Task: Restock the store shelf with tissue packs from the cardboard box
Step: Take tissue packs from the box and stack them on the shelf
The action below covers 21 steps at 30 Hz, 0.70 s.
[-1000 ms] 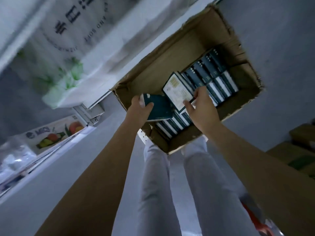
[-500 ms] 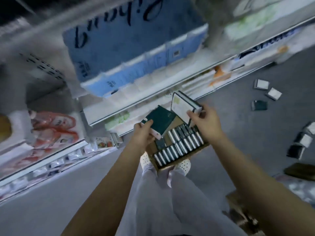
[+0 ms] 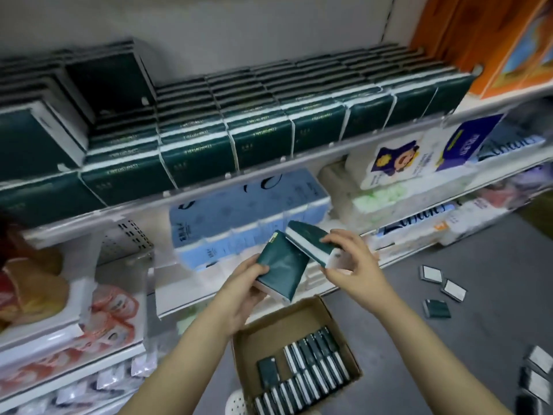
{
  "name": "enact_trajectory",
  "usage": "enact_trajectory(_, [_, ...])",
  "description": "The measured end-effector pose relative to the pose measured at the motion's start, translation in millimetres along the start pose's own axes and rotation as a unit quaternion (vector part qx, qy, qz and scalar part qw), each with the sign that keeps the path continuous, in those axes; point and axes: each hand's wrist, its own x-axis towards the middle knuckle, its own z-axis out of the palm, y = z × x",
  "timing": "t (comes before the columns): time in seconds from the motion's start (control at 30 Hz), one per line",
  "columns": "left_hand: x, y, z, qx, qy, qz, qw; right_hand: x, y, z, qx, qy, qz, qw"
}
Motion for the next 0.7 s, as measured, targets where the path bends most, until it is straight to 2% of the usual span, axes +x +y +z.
enact_trajectory(0.07, [-8.8, 8.1, 4.5, 0.040, -0.012, 0.024, 0.999, 1.4, -13.2, -10.9, -0.046, -0.018, -0.035, 0.998])
enact_trajectory(0.17, [-23.5, 19.7, 13.3, 0.024, -0.030, 0.046, 0.998, 1.6, -25.7, -19.5, -0.078, -0.056, -0.078, 0.992])
enact_trajectory(0.27, [-39.8, 26.7, 18.3, 0.043, -0.035, 0.078, 0.995, 2.5, -36.8, -24.4, -0.011, -0.055, -0.081, 0.995])
enact_trajectory(0.43, [-65.3, 30.2, 21.2, 0.057, -0.035, 0.128, 0.990, 2.8, -43.2, -28.3, 0.059, -0.002, -0.053, 0.997])
enact_trajectory(0.57, [-77.0, 37.0, 18.9, 0.065, -0.032, 0.171, 0.983, 6.0, -55.6, -31.0, 0.141, -0.040, -0.021, 0.989])
enact_trajectory(0.7, [-87.4, 53.4, 6.3, 0.116, -0.035, 0.187, 0.975, 22.3, -71.3, -32.1, 0.150, -0.109, -0.010, 0.983])
